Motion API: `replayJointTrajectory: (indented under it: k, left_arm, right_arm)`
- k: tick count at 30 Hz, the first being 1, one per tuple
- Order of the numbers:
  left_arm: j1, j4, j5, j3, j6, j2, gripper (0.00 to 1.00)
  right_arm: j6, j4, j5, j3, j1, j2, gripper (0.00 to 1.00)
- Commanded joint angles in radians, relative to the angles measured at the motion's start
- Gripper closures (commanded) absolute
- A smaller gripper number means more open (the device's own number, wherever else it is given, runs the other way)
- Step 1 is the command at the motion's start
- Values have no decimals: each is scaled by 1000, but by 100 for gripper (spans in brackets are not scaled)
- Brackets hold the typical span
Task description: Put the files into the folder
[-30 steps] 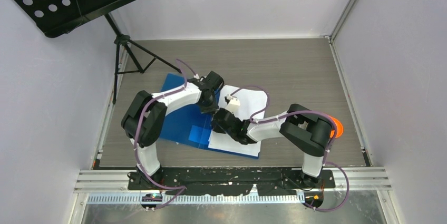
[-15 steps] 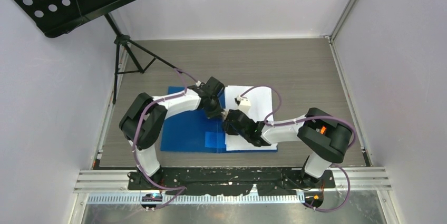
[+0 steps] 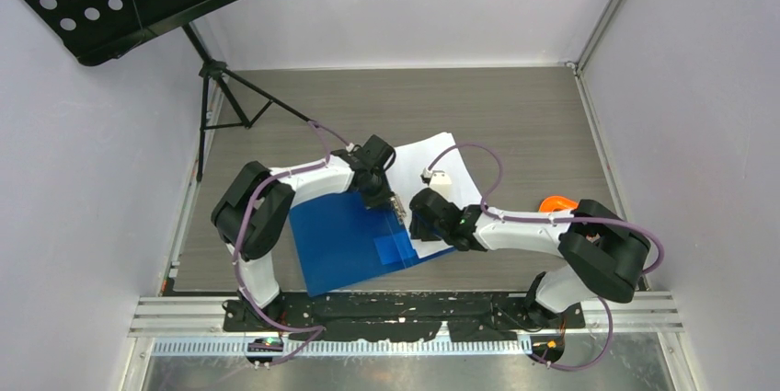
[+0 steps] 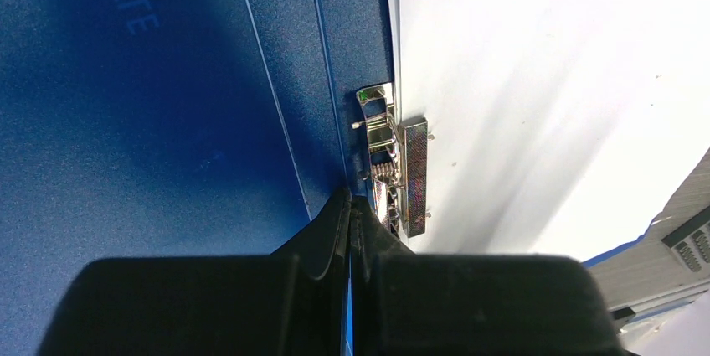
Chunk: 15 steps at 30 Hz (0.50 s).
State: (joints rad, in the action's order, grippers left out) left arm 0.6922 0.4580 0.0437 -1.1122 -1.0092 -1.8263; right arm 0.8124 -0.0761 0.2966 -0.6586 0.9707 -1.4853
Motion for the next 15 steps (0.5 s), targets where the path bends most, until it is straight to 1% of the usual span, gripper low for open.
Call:
replayJointTrajectory:
  k: [1, 5, 9, 11, 15]
  left_arm:
    - [4, 224, -120, 29, 70, -74, 100]
    - [4, 233, -117, 11, 88, -63, 100]
    - [3, 274, -136, -47, 159, -13, 100]
    - [3, 318, -148, -102, 202, 20, 94]
    - [-8, 396, -174, -184, 257, 122, 74]
  right_arm:
    - [-54, -135, 29, -58, -4, 51, 59]
    - [-84, -160, 29, -104, -5, 42, 61]
    - [-108, -174, 37, -140, -11, 39, 60]
    - [-119, -176, 35, -161, -26, 33, 60]
    - [-157, -191, 33, -220, -59, -16, 61]
